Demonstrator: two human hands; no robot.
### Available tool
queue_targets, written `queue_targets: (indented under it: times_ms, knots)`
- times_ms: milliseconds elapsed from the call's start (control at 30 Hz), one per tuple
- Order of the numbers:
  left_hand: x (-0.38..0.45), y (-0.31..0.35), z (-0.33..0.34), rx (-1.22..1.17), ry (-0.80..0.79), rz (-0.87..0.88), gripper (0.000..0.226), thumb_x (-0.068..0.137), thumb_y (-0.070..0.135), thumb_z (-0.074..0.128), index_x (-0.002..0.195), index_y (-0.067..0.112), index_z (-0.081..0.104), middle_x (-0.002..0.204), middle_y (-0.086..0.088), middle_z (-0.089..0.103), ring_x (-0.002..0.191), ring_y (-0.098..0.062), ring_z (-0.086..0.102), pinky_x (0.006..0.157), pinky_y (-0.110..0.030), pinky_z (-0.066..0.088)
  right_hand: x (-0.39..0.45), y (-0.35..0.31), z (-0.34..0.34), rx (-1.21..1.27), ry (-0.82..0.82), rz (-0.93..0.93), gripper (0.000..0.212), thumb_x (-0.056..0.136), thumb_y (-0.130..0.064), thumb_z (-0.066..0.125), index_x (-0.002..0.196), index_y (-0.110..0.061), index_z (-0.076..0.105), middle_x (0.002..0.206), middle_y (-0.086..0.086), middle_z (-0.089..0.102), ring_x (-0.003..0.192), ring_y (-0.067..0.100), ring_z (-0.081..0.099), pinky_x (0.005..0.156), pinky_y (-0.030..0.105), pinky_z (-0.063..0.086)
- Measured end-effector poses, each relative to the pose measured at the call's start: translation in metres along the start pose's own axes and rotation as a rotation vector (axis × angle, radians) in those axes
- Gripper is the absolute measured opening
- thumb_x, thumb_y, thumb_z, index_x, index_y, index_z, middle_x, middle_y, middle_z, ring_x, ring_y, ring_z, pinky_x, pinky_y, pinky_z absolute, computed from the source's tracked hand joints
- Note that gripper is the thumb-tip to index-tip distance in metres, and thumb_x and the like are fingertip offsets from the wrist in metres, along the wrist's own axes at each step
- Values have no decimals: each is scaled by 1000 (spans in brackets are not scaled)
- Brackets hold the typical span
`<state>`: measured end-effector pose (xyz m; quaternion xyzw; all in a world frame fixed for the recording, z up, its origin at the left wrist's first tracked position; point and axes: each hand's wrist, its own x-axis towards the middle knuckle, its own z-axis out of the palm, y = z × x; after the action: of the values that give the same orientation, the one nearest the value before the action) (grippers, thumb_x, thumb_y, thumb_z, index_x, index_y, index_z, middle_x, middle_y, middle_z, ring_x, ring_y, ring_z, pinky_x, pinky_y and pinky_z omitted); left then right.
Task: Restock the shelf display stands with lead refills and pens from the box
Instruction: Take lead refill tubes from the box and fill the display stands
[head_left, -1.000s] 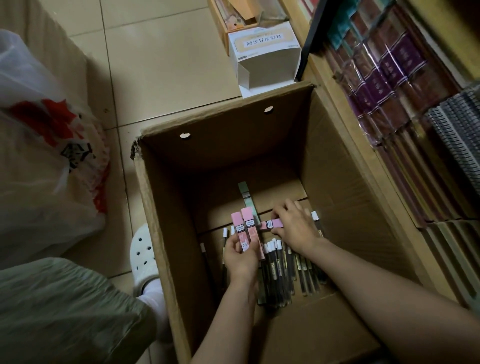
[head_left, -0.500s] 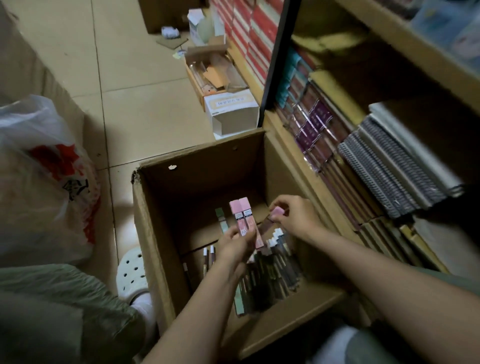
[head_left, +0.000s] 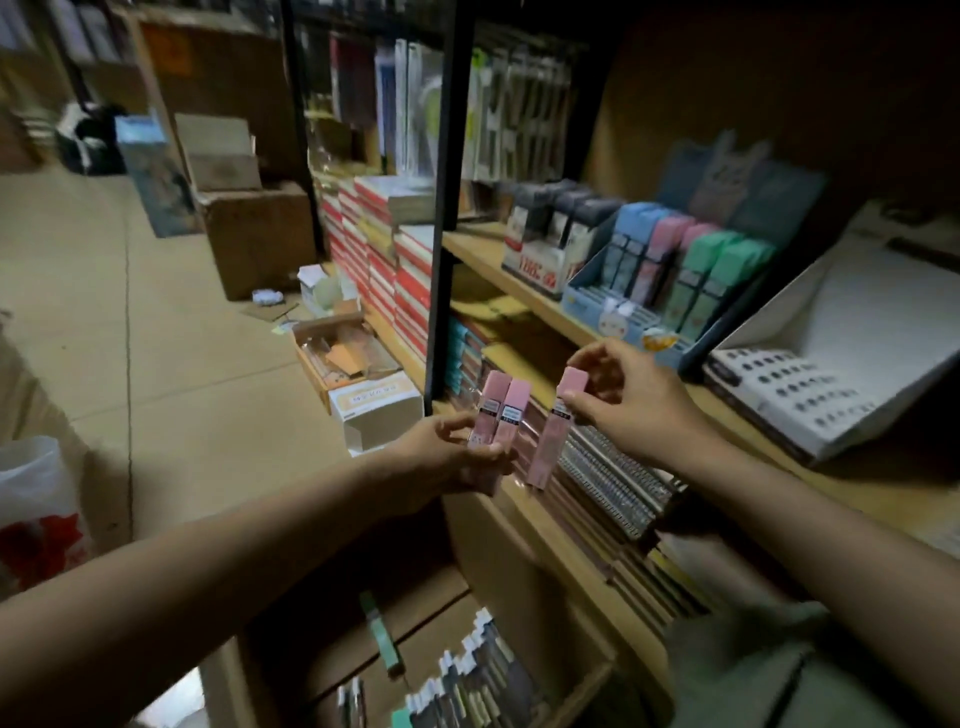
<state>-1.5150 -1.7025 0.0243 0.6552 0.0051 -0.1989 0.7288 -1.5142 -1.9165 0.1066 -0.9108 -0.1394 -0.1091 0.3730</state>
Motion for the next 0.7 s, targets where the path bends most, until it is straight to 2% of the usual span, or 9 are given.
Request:
queue_targets:
  times_ms: [33, 133, 233, 333, 433, 500, 567, 633, 700]
  knots:
    - [1, 5, 6, -14, -20, 10, 40, 67, 17, 77, 106, 21, 69, 101, -11, 74, 93, -23, 72, 71, -36, 59, -1, 0, -9, 9, 21, 16, 22, 79, -18, 79, 94, -26, 63, 85, -9, 70, 74, 3, 66, 70, 20, 56]
    - [7, 18, 25, -34, -57, 31, 32, 78, 9, 74, 108, 19, 69, 100, -8, 75, 88, -22, 73, 65, -32, 58, -5, 1, -28, -3, 81, 50, 25, 79, -17, 79, 95, -26, 64, 81, -11, 69, 71, -3, 64, 65, 12, 51]
    - [15, 33, 44, -28, -99, 70, 26, 84, 6, 69, 108, 15, 69, 102, -11, 74, 92, -25, 72, 73, -39, 60, -9, 1, -42, -23, 123, 64, 25, 79, -18, 79, 95, -29, 64, 82, -12, 68, 72, -7, 63, 62, 9, 48]
    - [21, 47, 58, -26, -165, 80, 30, 85, 7, 67, 115, 9, 66, 107, -15, 72, 98, -29, 70, 86, -44, 57, -7, -3, -55, -98, 160, 58, 23, 78, -21, 80, 94, -27, 64, 83, -12, 69, 72, -2, 64, 68, 19, 53]
    - [29, 62, 65, -19, -211, 109, 39, 80, 13, 67, 118, 6, 64, 109, -15, 72, 100, -28, 70, 83, -40, 58, -2, -9, -68, -130, 159, 51, 20, 80, -21, 78, 91, -25, 63, 86, -8, 70, 78, 8, 68, 75, 35, 58]
    - [34, 71, 66, -33, -178, 150, 31, 82, 10, 66, 113, 8, 66, 106, -13, 72, 96, -26, 71, 79, -38, 60, 5, -13, -79, -199, 188, 12, 20, 80, -24, 78, 90, -27, 62, 84, -10, 69, 76, 2, 66, 68, 25, 56]
    - [40, 79, 65, -78, -133, 179, 24, 83, 7, 65, 107, 9, 67, 98, -10, 74, 85, -21, 73, 71, -32, 61, 18, -20, -94, -270, 255, -29, 21, 79, -26, 79, 90, -28, 62, 84, -14, 66, 76, -4, 63, 62, 12, 46]
    - [46, 88, 63, -113, -98, 214, 23, 85, 3, 63, 108, 7, 66, 93, -10, 73, 74, -15, 72, 63, -28, 60, 35, -29, -110, -310, 326, -58, 22, 79, -28, 79, 91, -28, 61, 85, -15, 66, 77, -5, 61, 61, 11, 45]
    - [51, 98, 61, -142, -70, 242, 26, 87, 2, 62, 113, 5, 65, 97, -12, 72, 76, -17, 72, 67, -31, 61, 55, -37, -120, -371, 385, -100, 23, 80, -27, 78, 94, -26, 61, 87, -11, 66, 77, -1, 62, 62, 11, 46]
